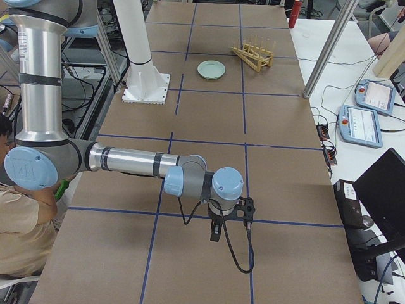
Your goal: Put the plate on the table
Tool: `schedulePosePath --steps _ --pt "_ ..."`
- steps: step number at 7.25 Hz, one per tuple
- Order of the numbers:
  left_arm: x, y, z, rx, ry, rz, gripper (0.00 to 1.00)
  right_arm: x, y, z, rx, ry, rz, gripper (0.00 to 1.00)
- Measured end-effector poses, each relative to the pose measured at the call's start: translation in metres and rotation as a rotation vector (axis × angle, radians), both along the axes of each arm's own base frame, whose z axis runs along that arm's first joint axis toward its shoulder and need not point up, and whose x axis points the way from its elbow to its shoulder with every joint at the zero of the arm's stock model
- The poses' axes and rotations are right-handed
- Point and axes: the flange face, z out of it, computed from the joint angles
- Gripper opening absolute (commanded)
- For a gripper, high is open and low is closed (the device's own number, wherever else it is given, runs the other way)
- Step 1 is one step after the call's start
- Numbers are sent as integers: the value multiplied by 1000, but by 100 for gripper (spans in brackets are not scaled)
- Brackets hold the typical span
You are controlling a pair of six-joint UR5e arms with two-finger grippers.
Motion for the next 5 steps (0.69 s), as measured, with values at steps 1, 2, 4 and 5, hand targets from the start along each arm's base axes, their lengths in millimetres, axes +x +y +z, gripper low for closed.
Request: schedulePosePath --steps 1,2,4,5 --pt "2 15 16 -28 42 1 100 0 0 0 0 0 0 100" --pt "5 19 30 -43 87 2 100 0 0 0 0 0 0 100" --pt "8 19 41 -27 112 4 100 0 0 0 0 0 0 100" --pt "8 17 45 -28 113 3 100 0 0 0 0 0 0 100"
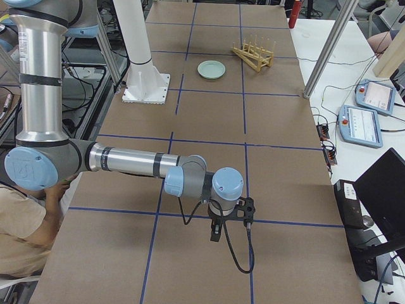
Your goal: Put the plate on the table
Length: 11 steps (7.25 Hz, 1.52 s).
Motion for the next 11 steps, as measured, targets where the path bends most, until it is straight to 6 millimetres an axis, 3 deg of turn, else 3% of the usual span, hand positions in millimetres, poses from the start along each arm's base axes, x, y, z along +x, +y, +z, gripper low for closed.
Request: schedulePosePath --steps 4,11 --pt "0 -12 1 -23 3 -20 100 0 0 0 -1 0 0 100" --pt "-4 -8 6 11 -53 -62 100 0 0 0 0 0 0 100"
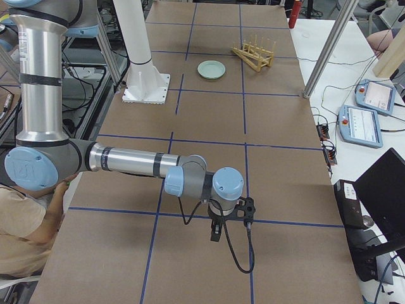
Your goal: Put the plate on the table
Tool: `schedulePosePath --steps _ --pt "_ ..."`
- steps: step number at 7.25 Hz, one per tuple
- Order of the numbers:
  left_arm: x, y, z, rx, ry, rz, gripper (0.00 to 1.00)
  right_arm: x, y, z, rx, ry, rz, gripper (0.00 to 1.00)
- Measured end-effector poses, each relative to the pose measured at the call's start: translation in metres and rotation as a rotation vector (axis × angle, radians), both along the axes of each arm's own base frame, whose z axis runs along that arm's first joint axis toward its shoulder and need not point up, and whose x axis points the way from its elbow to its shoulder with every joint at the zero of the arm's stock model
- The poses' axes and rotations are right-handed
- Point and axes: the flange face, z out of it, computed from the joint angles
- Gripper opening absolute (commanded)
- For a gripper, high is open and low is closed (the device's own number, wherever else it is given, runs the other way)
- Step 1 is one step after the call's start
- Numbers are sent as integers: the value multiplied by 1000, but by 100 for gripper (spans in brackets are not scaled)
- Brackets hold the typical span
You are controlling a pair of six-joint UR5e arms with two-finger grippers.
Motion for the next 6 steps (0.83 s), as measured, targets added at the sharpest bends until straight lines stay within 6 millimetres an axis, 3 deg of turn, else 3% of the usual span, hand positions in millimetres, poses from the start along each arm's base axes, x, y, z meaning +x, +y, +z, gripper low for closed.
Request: schedulePosePath --steps 6 --pt "-1 -1 -4 5 -19 2 100 0 0 0 0 0 0 100"
